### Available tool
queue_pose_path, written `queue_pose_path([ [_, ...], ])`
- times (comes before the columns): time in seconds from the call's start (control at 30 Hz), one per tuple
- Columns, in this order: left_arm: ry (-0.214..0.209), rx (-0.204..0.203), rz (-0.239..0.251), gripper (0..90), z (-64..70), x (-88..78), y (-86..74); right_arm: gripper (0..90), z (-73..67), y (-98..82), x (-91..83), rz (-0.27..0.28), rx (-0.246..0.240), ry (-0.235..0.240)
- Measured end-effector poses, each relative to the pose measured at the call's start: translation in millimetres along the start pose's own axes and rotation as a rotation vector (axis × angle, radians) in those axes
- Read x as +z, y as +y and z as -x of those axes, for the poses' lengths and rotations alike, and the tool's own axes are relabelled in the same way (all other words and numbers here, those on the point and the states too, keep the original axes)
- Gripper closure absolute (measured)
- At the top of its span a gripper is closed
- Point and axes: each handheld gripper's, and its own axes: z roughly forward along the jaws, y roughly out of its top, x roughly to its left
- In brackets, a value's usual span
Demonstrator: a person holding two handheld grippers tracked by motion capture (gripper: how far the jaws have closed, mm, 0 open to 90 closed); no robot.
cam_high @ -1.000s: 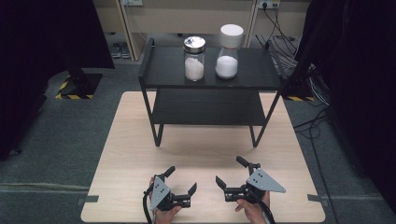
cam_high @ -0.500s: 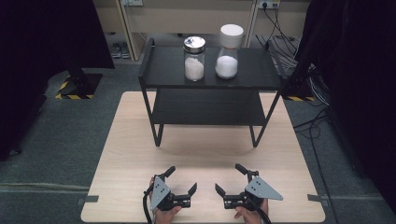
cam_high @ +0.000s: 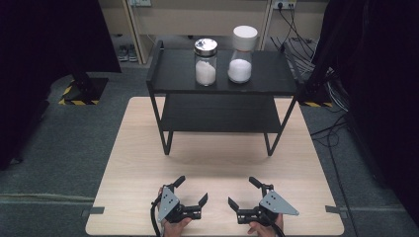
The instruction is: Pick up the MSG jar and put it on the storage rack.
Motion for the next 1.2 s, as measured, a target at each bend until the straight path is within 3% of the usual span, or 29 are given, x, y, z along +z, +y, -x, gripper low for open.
queue_pose_path([
  [1.2, -0.011, -0.013, -0.006, 0.0, -2.9, 0.6, 1.1, 0.3, -1.2, -7.1, -0.7, 0.020, 0.025, -0.019],
])
